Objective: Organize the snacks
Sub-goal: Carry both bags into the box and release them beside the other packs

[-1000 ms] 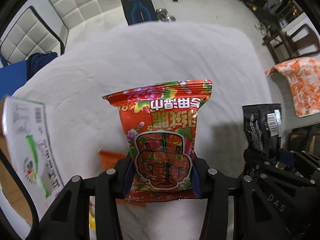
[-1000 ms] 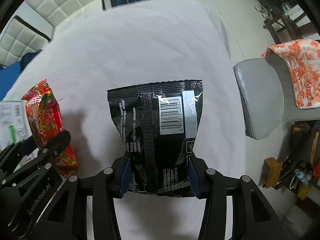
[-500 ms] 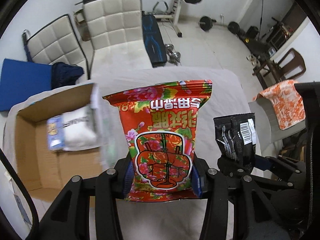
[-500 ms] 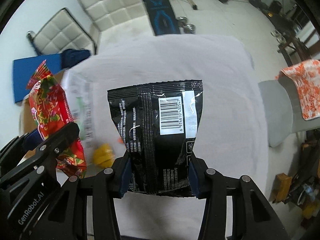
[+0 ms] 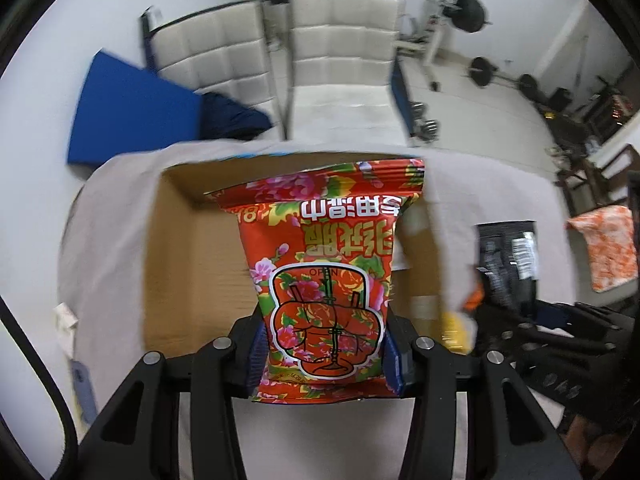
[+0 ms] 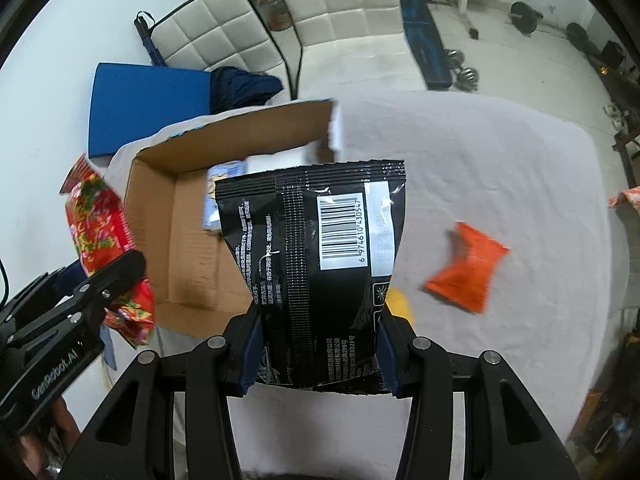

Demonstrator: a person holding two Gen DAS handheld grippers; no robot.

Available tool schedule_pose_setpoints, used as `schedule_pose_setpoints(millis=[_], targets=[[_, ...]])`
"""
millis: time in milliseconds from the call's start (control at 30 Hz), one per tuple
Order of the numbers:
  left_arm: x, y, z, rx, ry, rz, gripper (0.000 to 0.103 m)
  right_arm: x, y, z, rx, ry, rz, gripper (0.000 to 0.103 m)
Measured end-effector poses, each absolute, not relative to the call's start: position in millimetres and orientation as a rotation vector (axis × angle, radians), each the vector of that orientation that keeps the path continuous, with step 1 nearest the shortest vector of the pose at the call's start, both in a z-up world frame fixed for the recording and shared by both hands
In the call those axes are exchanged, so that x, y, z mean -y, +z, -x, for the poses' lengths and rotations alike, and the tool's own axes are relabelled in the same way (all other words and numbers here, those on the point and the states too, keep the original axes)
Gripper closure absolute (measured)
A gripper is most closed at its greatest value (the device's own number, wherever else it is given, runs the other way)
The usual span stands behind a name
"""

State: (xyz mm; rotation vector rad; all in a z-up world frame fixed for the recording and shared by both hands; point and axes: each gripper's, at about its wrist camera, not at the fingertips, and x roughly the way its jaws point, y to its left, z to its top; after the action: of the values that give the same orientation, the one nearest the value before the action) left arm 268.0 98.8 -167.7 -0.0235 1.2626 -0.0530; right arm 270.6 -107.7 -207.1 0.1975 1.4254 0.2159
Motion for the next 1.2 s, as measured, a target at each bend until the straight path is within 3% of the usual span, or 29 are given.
schedule_pose_setpoints(millis=[400, 700, 1200], targets=[[-194, -264, -321, -1.444, 0.03, 0.086, 0.059, 50, -307, -305, -1.585, 0.184, -0.181, 0.053], [-198, -323, -366, -1.54, 0.041, 0.028, 0.059, 18, -359, -320, -1.667, 0.152, -0.129, 0.052], [-192, -365, -390, -1.631, 0.032, 0.023, 0.059, 4, -404, -331, -1.768, 0.122, -0.091, 0.05]])
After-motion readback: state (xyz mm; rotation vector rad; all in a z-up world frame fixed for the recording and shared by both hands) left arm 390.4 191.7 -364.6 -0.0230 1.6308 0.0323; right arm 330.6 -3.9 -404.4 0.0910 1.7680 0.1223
